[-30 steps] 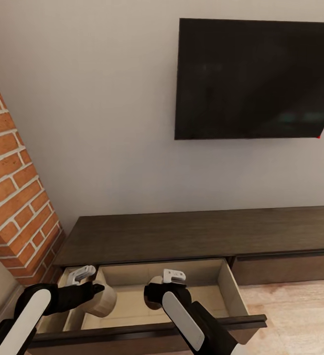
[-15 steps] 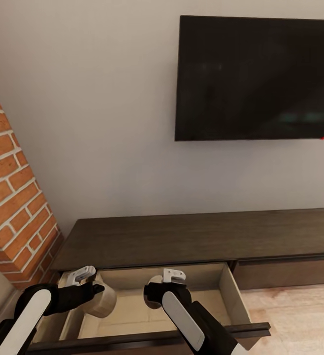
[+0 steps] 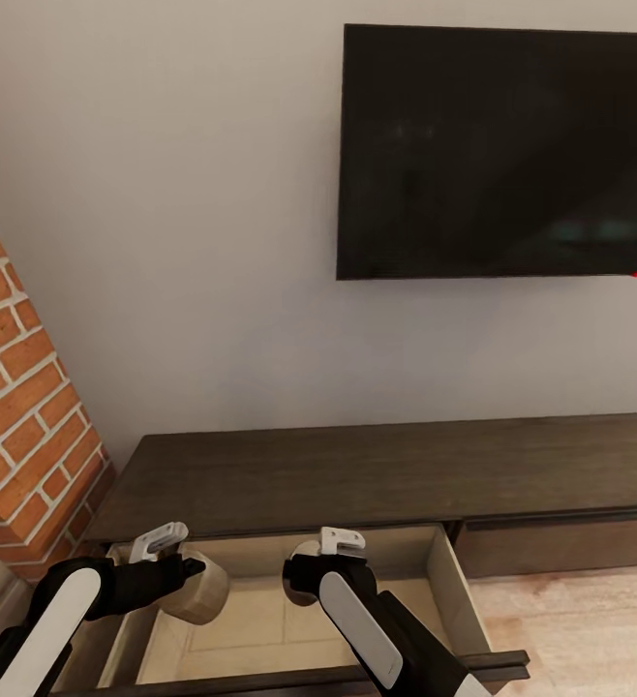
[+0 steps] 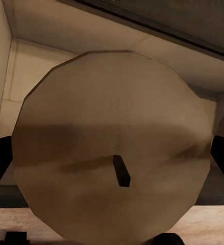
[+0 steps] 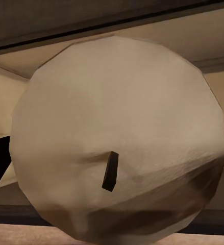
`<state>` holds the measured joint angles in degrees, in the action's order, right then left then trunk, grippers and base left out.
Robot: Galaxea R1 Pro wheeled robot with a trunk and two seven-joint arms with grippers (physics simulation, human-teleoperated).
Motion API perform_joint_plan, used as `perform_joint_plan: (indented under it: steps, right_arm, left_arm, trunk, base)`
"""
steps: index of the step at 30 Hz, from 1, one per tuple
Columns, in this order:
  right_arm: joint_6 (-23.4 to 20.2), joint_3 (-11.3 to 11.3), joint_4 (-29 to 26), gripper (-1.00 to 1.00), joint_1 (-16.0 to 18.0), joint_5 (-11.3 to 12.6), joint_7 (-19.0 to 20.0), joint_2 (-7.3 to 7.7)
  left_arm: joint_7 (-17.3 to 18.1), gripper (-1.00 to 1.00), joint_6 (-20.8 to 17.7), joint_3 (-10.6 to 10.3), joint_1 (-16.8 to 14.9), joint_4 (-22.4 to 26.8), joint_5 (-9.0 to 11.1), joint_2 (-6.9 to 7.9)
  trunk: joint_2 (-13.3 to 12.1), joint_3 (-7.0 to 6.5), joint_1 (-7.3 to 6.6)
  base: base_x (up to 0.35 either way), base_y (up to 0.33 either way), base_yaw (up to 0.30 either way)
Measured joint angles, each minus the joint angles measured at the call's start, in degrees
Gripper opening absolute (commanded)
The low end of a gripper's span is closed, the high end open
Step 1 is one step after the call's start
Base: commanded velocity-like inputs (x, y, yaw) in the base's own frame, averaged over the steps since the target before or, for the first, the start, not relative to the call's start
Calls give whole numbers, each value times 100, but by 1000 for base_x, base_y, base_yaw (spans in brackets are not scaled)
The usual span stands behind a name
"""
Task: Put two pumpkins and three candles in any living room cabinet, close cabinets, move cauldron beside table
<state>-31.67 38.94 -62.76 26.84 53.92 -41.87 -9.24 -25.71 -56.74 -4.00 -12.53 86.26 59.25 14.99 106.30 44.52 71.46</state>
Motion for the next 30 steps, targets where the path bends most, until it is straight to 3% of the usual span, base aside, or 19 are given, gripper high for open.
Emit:
perform_joint_plan:
  steps: [3,19,23,30]
  right_arm:
    - [0,0,-6,-100,0,4,0,0]
    - [89,9,65,-100,0,-71,16,1]
    - [133,91,161,-100,-1,-93,9,-7]
    - [530,225,532,-100,30,-334,3,-17]
  left_arm:
    - [5,-100,0,8,0,0,0,0]
    - [-59,-100,54,-14,0,-34,-16,-14]
    - [-64,-100,345,-79,0,-53,-267,-44]
    - [-64,-100,440,-107,1,-63,-677,-225]
  trunk:
    - [0,0,0]
    - [640,287,351]
    - [801,359,439]
    - [1081,484,593]
  base:
    - [2,-2,0]
    - [0,0,0]
    - [0,0,0]
    - [0,0,0]
